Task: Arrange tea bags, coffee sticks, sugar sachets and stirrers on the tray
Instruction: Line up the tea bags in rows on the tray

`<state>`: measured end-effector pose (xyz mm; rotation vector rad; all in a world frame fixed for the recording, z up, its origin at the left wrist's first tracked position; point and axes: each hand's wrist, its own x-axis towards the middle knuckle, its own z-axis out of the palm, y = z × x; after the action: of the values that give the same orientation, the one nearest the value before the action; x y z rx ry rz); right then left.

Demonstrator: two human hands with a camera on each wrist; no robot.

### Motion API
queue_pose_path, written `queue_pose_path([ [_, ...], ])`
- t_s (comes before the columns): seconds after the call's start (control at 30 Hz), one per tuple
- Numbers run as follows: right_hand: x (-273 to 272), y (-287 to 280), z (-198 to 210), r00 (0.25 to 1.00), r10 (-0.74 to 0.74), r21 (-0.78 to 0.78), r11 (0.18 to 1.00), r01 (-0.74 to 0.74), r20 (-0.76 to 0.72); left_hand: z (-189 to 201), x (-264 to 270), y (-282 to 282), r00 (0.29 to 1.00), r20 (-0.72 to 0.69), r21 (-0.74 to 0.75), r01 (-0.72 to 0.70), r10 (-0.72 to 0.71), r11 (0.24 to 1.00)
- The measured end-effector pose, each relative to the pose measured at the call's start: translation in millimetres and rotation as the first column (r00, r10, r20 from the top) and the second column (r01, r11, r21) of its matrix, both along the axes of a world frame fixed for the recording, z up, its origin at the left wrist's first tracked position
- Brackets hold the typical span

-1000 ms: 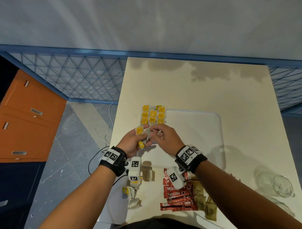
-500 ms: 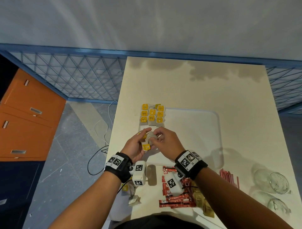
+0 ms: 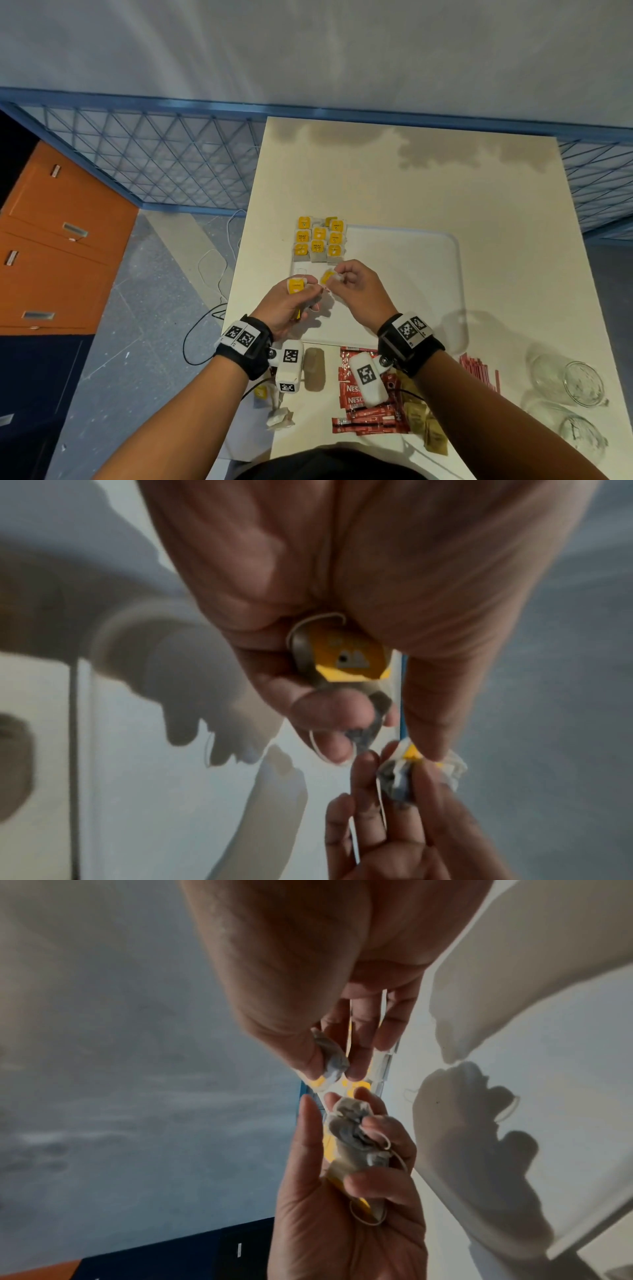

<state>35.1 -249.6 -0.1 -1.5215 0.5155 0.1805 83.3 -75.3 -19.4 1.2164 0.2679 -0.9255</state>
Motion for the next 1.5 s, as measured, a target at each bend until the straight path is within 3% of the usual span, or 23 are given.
queue_pose_path([
  [0.23, 0.9, 0.5, -1.4, 0.999, -0.028, 0.028, 0.999, 0.028, 0.026, 1.5, 1.0, -9.0, 0.986, 0.16, 0.144, 0.023, -0.047, 0.989],
  [0.47, 1.4, -2.3, -7.3, 0.999, 0.048, 0.042, 0.998, -0.047, -0.023, 1.6, 6.7, -6.1, 0.979, 0.205, 0.232, -0.03, -0.018, 0.972],
  [0.6, 3.7, 0.4, -4.1, 0.995, 0.067, 0.131, 0.99, -0.056, -0.075, 0.6, 10.3, -0.8, 0.951, 0.285, 0.332, 0.017, -0.118, 0.943],
  [0.8, 7.5, 3.4, -29.7, 0.99, 0.135, -0.219, 0.966, -0.138, -0.03, 0.2, 14.4, 4.1, 0.945, 0.301, 0.387, 0.0, -0.126, 0.922],
  [0.97, 19.0, -7.9, -44.2, 0.989, 0.138, -0.402, 0.903, -0.149, -0.058, 2.8, 15.3, 3.2, 0.974, 0.207, 0.362, 0.014, -0.095, 0.932],
  [1.07, 30.6, -20.7, -53.6, 0.99, 0.096, -0.479, 0.867, -0.136, -0.108, 7.4, 15.2, 3.0, 1.0, 0.013, 0.211, 0.017, -0.02, 0.977],
  [1.2, 43.4, -28.8, -65.3, 0.982, 0.074, -0.534, 0.831, -0.156, -0.171, 5.1, 15.9, 3.9, 0.977, -0.195, 0.07, -0.074, 0.086, 0.995],
  [1.5, 50.7, -26.7, -74.0, 0.979, 0.011, -0.564, 0.816, -0.127, -0.204, 9.2, 14.0, 5.3, 0.972, -0.192, 0.031, -0.129, 0.133, 0.991],
])
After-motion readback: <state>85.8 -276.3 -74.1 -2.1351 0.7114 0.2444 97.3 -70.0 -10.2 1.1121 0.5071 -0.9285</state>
